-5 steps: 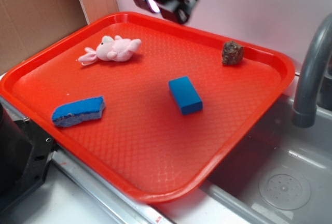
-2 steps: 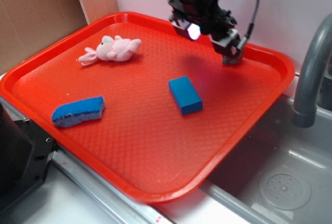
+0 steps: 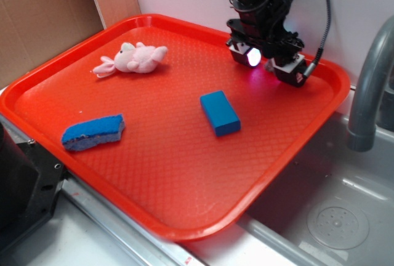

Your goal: Grab the rock.

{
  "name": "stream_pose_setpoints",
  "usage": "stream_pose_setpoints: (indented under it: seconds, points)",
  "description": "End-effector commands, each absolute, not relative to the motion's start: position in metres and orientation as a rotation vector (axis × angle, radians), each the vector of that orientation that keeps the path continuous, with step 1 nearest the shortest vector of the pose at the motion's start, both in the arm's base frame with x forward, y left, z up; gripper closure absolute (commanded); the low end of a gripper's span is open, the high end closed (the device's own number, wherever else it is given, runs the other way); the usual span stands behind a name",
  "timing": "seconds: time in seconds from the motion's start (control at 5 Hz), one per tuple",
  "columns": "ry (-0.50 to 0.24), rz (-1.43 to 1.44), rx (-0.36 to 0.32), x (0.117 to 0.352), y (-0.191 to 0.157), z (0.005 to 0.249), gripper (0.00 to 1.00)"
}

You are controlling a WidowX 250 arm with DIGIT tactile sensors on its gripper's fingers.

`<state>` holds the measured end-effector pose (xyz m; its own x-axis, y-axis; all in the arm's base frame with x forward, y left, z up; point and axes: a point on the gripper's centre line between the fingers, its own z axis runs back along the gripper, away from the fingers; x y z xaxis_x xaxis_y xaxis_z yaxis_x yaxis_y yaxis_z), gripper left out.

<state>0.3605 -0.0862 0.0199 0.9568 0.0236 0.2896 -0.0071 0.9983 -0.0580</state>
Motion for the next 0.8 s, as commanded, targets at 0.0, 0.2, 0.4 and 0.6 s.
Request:
stream_pose_setpoints:
  seconds: [0.0, 0.2, 0.4, 0.6]
  points:
    - [-0.335, 0.006, -0.057, 0.364, -0.093, 0.035, 1.00]
    - [-0.359, 0.028, -0.033, 0.347, -0.087, 0.055, 1.00]
    - [-0.289, 0.080, -0.019, 0.310, -0.074, 0.095, 1.00]
    - [-0.095, 0.140, -0.076, 0.273, -0.050, 0.141, 1.00]
